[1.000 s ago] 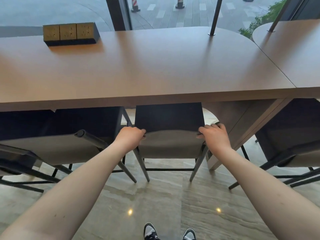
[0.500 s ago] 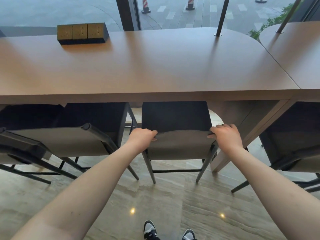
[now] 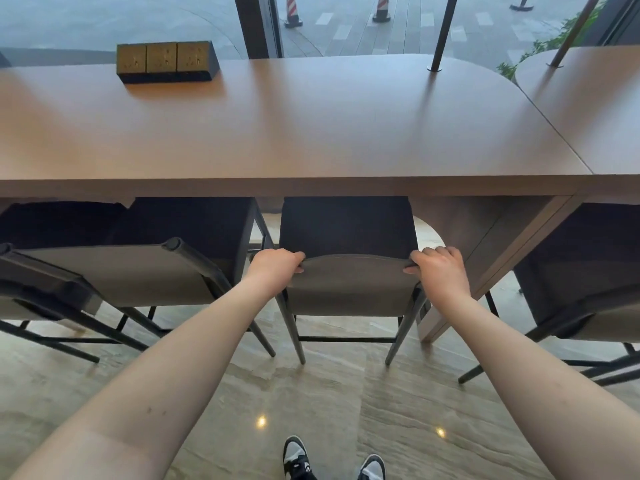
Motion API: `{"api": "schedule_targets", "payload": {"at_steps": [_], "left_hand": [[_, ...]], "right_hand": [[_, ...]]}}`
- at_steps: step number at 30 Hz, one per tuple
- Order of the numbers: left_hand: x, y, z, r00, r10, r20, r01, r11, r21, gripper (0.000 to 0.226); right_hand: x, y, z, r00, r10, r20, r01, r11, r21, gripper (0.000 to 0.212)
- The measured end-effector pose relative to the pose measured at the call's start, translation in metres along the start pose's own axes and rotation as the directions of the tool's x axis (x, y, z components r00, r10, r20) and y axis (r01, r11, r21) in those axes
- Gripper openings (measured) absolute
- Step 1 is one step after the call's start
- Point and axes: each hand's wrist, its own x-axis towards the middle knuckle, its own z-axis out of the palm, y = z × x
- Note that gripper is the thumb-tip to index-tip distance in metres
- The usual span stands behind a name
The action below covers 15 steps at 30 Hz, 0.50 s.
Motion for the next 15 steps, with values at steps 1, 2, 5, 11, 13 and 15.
{"api": "schedule_targets", "payload": {"at_steps": [1, 2, 5, 11, 13, 15], "left_hand": [[-0.003, 0.001, 0.0, 1.0, 0.003, 0.002, -0.003, 1.0, -0.015, 0.023], [-0.006, 0.001, 0.001, 1.0, 0.008, -0.007, -0.008, 0.999, -0.036, 0.024], [-0.018, -0.003, 0.002, 0.994, 0.049, -0.101, -0.063, 0.988, -0.138, 0.044], [-0.057, -0.053, 0.002, 0.919, 0.051, -0.39, -0.144, 0.966, -0.213, 0.06], [-0.068, -0.081, 0.003, 0.885, 0.023, -0.465, -0.13, 0.971, -0.199, 0.061], [-0.076, -0.114, 0.006, 0.849, -0.015, -0.529, -0.103, 0.976, -0.192, 0.062]], "right_hand": [[-0.002, -0.001, 0.001, 1.0, 0.002, 0.008, -0.002, 1.0, -0.01, 0.018], [-0.002, -0.002, 0.001, 1.0, 0.007, 0.021, -0.007, 1.0, -0.02, 0.019], [-0.004, -0.011, -0.003, 0.999, 0.018, 0.041, -0.018, 1.0, 0.0, 0.033], [-0.012, -0.081, -0.015, 0.991, -0.127, -0.046, 0.133, 0.971, 0.197, 0.052], [-0.013, -0.115, -0.014, 0.983, -0.165, -0.085, 0.181, 0.954, 0.238, 0.053], [-0.008, -0.152, -0.011, 0.973, -0.195, -0.123, 0.221, 0.942, 0.254, 0.056]]}}
